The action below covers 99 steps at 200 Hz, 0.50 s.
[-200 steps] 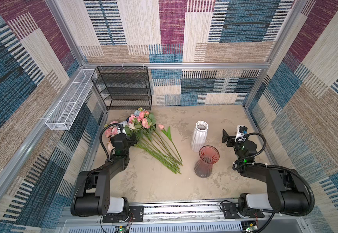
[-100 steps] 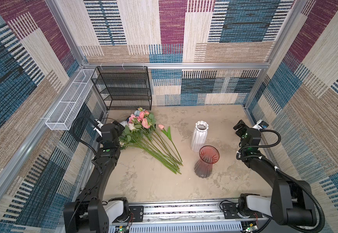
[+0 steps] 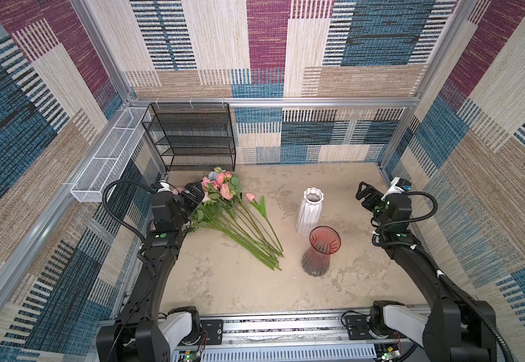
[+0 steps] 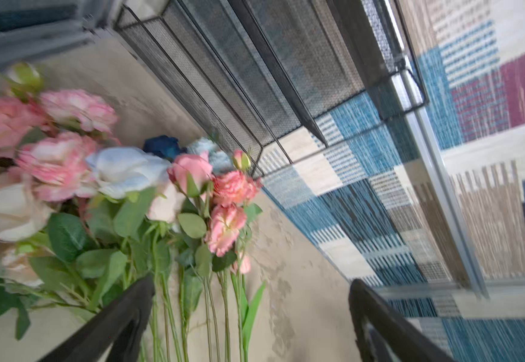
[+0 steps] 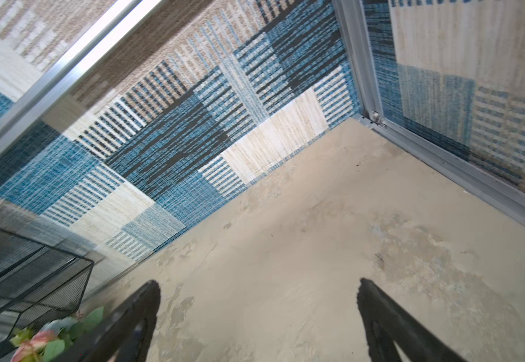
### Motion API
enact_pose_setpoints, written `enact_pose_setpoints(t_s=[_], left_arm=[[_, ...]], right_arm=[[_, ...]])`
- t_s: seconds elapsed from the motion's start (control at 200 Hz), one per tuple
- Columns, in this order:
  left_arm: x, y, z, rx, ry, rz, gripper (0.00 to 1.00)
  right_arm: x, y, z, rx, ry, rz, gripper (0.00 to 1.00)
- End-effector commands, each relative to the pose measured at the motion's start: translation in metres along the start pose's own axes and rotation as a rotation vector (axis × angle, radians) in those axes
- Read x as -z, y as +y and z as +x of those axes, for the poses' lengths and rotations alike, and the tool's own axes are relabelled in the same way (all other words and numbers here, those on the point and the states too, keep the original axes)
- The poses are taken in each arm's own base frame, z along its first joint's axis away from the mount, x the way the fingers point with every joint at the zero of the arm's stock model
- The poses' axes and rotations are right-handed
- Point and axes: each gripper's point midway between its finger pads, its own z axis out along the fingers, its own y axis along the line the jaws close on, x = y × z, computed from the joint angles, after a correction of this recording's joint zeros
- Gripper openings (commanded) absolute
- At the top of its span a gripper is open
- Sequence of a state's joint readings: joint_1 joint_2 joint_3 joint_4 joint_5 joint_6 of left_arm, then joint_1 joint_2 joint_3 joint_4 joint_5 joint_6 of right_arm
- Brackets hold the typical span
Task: Arrange flowers in a vase
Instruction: Pick up the vase from the center of the table.
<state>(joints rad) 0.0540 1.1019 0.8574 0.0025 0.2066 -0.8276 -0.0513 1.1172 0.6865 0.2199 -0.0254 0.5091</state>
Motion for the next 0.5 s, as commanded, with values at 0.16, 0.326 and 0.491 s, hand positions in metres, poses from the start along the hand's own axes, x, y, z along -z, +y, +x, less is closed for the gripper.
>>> enact_pose_setpoints(t_s=[0.16, 0.326, 0.491], left_arm=[[0.019, -0.055, 0.062, -0.234, 0.246, 0.096, 0.97], [0.025, -0.054, 0.076, -0.382, 0.302, -0.033, 0.97], [0.030, -0.053, 0.075, -0.450, 0.281, -0.080, 0.96]], right_arm=[[0.017, 0.079, 0.011, 0.165, 0.134, -0.279, 1.00], [0.025, 0.111, 0.014, 0.215, 0.165, -0.356, 1.00], [0.030, 0.133, 0.009, 0.261, 0.175, -0.391, 1.00]])
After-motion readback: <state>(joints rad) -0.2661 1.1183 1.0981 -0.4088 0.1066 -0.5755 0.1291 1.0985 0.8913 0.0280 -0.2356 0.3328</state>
